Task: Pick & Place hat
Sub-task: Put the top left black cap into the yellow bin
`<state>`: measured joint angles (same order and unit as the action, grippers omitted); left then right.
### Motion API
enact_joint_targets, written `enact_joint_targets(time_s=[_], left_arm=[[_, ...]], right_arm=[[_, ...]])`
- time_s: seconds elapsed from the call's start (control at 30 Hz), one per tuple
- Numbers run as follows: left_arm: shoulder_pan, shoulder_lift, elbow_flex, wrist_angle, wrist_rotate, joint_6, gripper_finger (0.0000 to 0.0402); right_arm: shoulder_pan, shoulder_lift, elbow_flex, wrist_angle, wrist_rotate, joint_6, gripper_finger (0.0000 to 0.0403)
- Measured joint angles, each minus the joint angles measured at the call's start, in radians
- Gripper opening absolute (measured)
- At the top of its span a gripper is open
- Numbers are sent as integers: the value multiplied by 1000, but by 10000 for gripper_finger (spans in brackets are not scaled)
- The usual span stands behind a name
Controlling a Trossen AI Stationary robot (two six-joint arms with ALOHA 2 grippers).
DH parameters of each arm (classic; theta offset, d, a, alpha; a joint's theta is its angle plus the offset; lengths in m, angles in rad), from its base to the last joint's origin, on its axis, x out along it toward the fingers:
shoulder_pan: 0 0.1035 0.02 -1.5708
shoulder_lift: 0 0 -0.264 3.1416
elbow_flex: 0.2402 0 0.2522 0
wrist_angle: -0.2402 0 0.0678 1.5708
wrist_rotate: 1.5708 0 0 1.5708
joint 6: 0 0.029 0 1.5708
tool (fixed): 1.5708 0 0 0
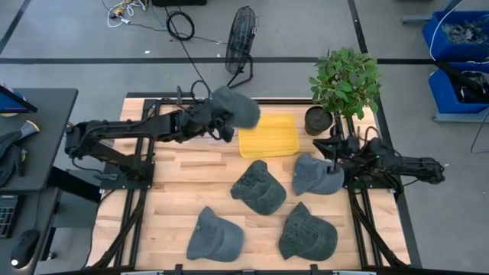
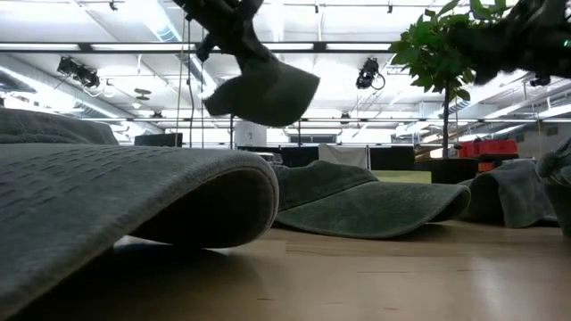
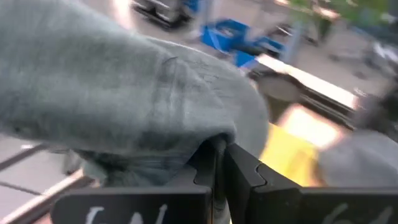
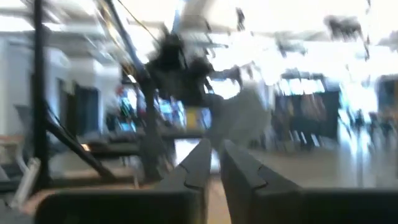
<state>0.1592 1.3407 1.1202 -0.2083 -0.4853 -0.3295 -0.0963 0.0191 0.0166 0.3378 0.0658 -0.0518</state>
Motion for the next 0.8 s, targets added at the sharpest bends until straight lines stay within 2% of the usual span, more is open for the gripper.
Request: enact_joint_targets(time_s=[0.13, 0.3, 0.4, 0.57, 0.7, 0.8], left_arm=[[-7, 0, -1, -52, 13, -21, 18], [-5, 0, -1, -55, 12, -26, 18], [2, 0, -1, -64, 13, -26, 18], [9, 0, -1, -75, 12, -12, 19], [-2, -12, -1, -94, 12, 111, 19], [-11, -13, -1, -129, 14, 123, 19]], right_arm=[[0, 46, 0, 124, -60, -13, 95], [0, 168, 11, 195, -64, -84, 164], [0, 270, 72, 233, -50, -140, 192], [0, 489, 268, 204, -53, -230, 203], [0, 709, 484, 80, -57, -308, 203], [-1, 894, 658, -30, -57, -420, 204]])
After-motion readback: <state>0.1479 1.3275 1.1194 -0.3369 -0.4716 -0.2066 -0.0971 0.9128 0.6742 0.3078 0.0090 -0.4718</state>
